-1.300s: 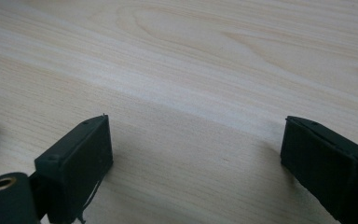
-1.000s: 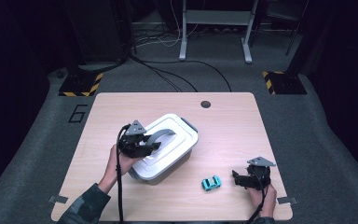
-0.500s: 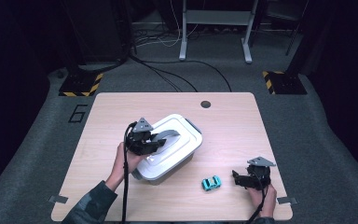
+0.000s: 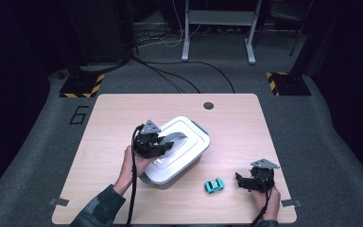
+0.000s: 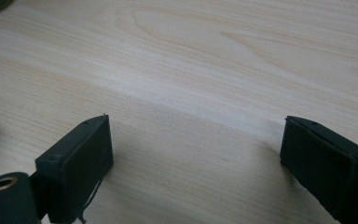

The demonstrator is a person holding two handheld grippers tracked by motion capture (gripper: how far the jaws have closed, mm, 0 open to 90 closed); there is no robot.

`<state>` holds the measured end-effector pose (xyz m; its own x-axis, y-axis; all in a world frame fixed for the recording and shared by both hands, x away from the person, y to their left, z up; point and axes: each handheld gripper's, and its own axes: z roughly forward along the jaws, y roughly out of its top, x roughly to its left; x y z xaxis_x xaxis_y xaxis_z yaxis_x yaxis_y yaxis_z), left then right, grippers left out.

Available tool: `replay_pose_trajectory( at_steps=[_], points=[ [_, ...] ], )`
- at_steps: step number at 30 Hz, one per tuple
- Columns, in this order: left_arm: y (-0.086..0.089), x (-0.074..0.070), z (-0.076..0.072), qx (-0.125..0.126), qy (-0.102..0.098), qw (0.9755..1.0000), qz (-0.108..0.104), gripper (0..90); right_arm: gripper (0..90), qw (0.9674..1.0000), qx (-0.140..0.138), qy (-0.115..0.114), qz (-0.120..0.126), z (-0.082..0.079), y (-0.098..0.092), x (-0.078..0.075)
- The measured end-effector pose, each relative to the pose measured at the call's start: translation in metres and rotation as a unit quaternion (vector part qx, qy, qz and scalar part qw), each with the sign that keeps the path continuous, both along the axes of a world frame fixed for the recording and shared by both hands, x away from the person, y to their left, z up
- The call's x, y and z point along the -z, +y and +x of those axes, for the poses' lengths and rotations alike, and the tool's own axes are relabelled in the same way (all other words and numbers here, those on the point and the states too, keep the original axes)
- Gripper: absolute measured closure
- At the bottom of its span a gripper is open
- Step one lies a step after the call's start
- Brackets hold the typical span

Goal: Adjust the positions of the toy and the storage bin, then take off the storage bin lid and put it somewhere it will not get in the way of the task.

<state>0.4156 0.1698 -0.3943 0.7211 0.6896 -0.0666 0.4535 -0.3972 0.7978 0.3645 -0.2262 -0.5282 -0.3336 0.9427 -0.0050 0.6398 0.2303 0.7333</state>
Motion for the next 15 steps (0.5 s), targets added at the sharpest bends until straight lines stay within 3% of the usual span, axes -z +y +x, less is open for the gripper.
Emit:
replay_pose_trajectory(
  at_steps=[3,7,10,15],
  points=[
    [-0.002,-0.004,0.001,0.003,-0.011,0.9999,0.006,52.5,8.6,1.0,0.0,0.0,0.0,0.0,0.0,0.0],
    [-0.009,-0.013,0.003,0.009,-0.025,0.9993,0.025,51.6,8.6,1.0,0.0,0.0,0.0,0.0,0.0,0.0],
    [-0.014,-0.015,0.005,0.016,-0.026,0.9985,0.046,54.7,8.6,1.0,0.0,0.0,0.0,0.0,0.0,0.0],
    [-0.015,-0.016,0.006,0.018,-0.028,0.9978,0.058,65.7,8.6,1.0,0.0,0.0,0.0,0.0,0.0,0.0]
  ],
)
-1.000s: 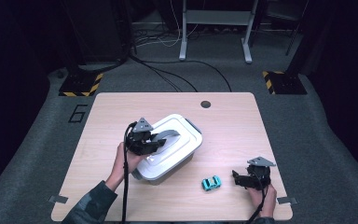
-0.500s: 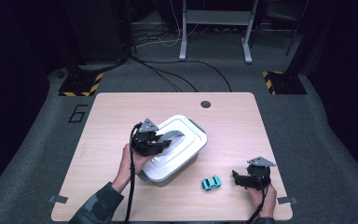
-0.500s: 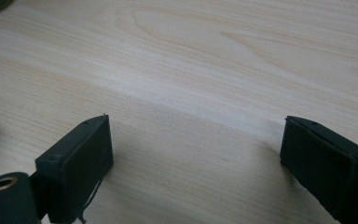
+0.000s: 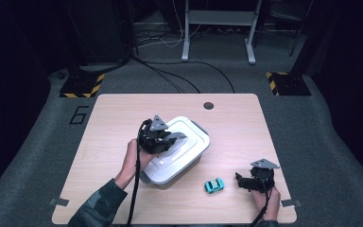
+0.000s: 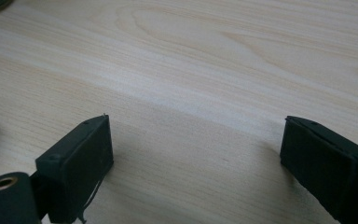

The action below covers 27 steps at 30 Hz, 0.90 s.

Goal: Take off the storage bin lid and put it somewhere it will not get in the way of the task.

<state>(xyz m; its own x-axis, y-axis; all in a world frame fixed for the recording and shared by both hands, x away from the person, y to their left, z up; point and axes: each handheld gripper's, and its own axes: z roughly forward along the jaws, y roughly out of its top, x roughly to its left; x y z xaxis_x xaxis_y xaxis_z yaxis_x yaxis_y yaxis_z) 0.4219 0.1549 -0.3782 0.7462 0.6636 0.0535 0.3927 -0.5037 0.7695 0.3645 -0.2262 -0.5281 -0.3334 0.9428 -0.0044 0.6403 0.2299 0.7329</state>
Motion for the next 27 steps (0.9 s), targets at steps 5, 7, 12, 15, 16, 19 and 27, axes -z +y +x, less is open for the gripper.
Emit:
replay_pose_trajectory(
  at_steps=[5,7,12,15,16,19,27],
  points=[
    [0.003,-0.002,0.001,0.007,0.005,1.0,-0.005,66.3,8.7,1.0,0.0,0.0,0.0,0.0,0.0,0.0],
    [0.004,-0.004,0.001,0.008,-0.002,0.9999,-0.006,66.4,8.6,1.0,0.0,0.0,0.0,0.0,0.0,0.0],
    [0.007,-0.013,0.0,0.003,-0.011,0.9998,-0.015,66.4,8.6,1.0,0.0,0.0,0.0,0.0,0.0,0.0],
    [0.01,-0.02,-0.001,0.002,-0.018,0.9997,-0.015,66.3,8.7,1.0,0.0,0.0,0.0,0.0,0.0,0.0],
    [0.011,-0.022,-0.001,-0.001,-0.019,0.9997,-0.017,66.3,8.6,1.0,0.0,0.0,0.0,0.0,0.0,0.0],
    [0.015,-0.029,-0.001,-0.003,-0.028,0.9994,-0.017,66.3,8.7,1.0,0.0,0.0,0.0,0.0,0.0,0.0],
    [0.028,-0.04,0.0,-0.012,-0.042,0.9988,-0.024,66.4,8.6,1.0,0.0,0.0,0.0,0.0,0.0,0.0]
  ],
)
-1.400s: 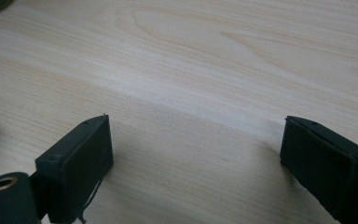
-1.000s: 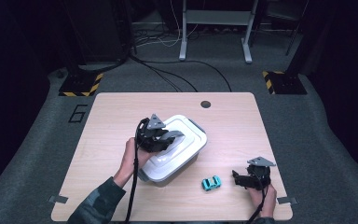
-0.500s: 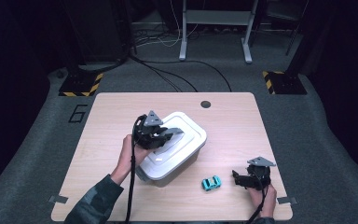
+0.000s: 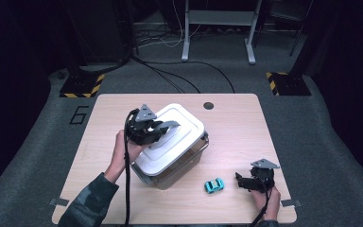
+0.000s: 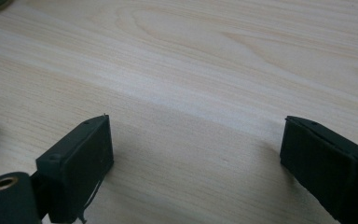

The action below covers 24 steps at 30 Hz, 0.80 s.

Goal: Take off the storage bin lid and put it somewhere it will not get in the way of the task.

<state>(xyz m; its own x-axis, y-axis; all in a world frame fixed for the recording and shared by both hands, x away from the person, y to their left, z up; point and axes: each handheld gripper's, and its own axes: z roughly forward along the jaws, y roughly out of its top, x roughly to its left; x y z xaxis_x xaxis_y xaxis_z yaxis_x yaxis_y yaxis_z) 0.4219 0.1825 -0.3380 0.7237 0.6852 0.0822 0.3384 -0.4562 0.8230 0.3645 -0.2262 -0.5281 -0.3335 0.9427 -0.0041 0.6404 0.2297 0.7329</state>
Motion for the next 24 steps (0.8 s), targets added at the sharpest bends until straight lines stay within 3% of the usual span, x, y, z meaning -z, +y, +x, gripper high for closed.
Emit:
replay_pose_trajectory(
  at_steps=[10,24],
  points=[
    [0.02,-0.012,0.005,-0.018,-0.01,0.9998,-0.002,66.4,8.7,1.0,0.0,0.0,0.0,0.0,0.0,0.0],
    [0.044,-0.017,0.014,-0.046,-0.015,0.9988,-0.001,66.4,8.8,1.0,0.0,0.0,0.0,0.0,0.0,0.0]
  ],
)
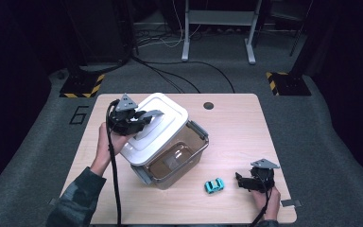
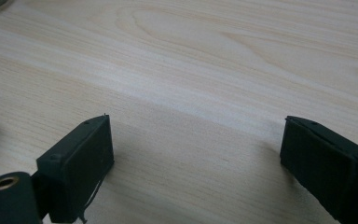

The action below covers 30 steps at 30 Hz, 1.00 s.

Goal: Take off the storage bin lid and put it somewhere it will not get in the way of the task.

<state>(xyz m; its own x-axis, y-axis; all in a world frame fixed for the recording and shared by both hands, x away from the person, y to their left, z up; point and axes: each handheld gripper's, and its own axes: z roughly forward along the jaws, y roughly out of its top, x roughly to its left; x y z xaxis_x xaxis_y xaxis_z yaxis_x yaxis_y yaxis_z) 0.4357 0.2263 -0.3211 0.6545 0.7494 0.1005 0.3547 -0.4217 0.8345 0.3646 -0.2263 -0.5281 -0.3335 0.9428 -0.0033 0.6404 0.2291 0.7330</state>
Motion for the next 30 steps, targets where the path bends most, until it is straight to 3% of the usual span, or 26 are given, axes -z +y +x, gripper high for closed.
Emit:
replay_pose_trajectory(
  at_steps=[17,30],
  points=[
    [0.043,0.0,0.011,-0.055,0.005,0.9985,-0.001,66.4,8.8,1.0,0.0,0.0,0.0,0.0,0.0,0.0],
    [0.075,0.011,0.023,-0.103,0.009,0.9947,-0.001,66.4,8.9,1.0,0.001,-0.001,0.001,0.0,0.0,0.0]
  ],
)
